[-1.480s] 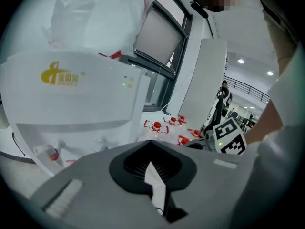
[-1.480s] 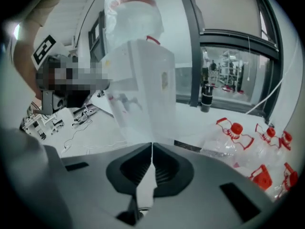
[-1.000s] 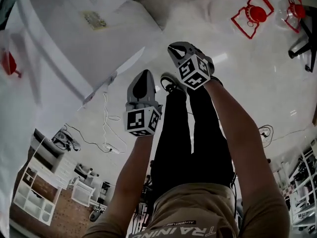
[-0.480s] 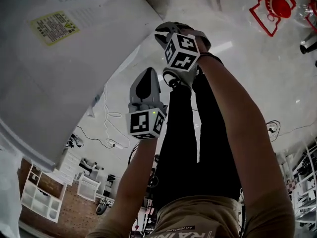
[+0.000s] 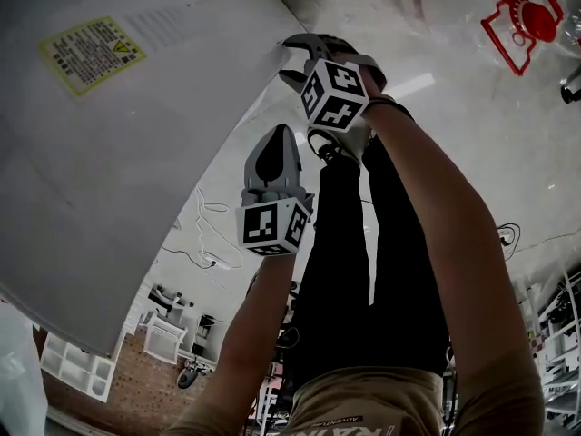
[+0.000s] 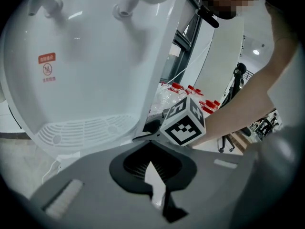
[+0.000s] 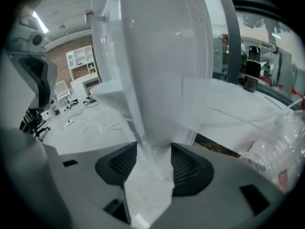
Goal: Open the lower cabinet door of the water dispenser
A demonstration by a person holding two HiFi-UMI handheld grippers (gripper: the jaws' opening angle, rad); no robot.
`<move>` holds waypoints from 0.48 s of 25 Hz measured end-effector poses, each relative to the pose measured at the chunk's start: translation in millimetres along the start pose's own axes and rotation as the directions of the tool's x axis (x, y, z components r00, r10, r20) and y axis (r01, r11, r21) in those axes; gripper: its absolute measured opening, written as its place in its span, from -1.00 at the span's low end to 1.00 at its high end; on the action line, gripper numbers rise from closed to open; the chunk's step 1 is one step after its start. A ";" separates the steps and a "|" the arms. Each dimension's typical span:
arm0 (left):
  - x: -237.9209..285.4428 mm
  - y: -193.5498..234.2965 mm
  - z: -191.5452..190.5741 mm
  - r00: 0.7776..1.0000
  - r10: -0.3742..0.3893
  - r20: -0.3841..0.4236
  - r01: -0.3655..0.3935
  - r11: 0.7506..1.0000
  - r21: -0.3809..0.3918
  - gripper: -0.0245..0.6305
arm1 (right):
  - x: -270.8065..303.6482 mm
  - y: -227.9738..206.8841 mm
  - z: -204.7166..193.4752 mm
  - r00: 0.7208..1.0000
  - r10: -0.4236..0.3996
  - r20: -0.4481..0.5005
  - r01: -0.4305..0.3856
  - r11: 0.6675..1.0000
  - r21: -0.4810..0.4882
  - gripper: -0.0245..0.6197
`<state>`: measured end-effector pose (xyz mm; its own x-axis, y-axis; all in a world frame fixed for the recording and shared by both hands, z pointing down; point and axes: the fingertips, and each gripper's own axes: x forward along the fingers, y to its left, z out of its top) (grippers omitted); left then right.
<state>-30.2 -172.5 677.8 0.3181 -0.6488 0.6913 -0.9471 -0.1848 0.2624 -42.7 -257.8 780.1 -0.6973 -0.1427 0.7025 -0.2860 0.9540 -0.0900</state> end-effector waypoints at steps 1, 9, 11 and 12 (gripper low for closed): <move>-0.3 0.9 -0.4 1.000 -0.001 0.001 0.001 1.000 0.002 -0.92 | 0.1 -0.4 0.7 1.000 -0.008 0.004 0.008 1.000 0.009 -0.33; -4.4 3.6 -13.3 1.000 0.001 -0.004 -0.001 1.000 -0.024 -0.92 | 2.2 0.1 -0.4 0.999 -0.048 -0.026 0.048 0.999 0.019 -0.32; -6.6 2.1 -16.4 1.000 0.001 -0.007 -0.001 1.000 -0.028 -0.92 | 1.5 0.7 0.2 0.999 -0.039 -0.030 0.039 0.999 0.021 -0.32; -7.9 0.8 -18.0 1.000 0.000 -0.008 0.000 1.000 -0.029 -0.92 | 0.6 1.0 0.1 0.999 -0.033 -0.033 0.034 0.999 0.025 -0.32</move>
<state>-32.7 -154.2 684.7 0.3187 -0.6425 0.6969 -0.9454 -0.1630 0.2821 -43.5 -257.0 780.3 -0.6657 -0.1652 0.7277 -0.3258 0.9417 -0.0842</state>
